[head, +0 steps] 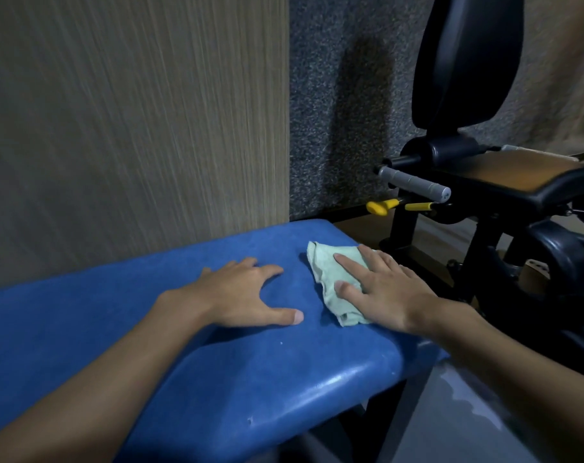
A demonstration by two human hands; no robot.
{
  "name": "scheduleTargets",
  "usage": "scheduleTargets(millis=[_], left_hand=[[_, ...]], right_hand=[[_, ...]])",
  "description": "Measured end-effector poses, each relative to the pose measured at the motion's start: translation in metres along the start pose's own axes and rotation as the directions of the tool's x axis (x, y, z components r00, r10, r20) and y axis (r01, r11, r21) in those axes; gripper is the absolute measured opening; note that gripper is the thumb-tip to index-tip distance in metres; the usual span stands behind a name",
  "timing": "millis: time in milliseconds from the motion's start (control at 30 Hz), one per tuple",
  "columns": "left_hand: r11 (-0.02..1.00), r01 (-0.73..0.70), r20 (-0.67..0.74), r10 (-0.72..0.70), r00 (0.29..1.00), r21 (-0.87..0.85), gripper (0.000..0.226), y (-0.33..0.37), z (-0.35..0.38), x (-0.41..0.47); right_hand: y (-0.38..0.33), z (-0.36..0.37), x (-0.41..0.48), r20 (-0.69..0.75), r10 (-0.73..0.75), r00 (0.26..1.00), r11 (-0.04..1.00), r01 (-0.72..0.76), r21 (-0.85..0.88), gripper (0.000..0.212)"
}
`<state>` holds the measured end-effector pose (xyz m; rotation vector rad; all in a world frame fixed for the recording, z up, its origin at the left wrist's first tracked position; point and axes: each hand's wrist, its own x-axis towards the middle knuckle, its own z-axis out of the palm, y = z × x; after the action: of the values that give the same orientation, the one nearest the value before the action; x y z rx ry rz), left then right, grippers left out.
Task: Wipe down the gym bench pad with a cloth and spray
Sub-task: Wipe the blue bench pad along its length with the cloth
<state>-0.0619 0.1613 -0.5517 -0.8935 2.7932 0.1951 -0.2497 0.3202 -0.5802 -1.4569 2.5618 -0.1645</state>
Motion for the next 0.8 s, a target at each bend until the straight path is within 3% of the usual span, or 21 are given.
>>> scheduleTargets(millis=[500,800], left_hand=[[0.998,-0.040,0.033,0.038,0.999,0.046,0.106,-0.002,0.004,0.010],[0.999,-0.031,0.034,0.031,0.999,-0.010,0.108,-0.001,0.002,0.008]], right_hand=[[-0.024,-0.020,0.157,0.052,0.019,0.998,0.998,-0.022,0.061,0.065],[-0.012,-0.011,0.093,0.038,-0.015,0.999,1.000,0.015,0.009,0.061]])
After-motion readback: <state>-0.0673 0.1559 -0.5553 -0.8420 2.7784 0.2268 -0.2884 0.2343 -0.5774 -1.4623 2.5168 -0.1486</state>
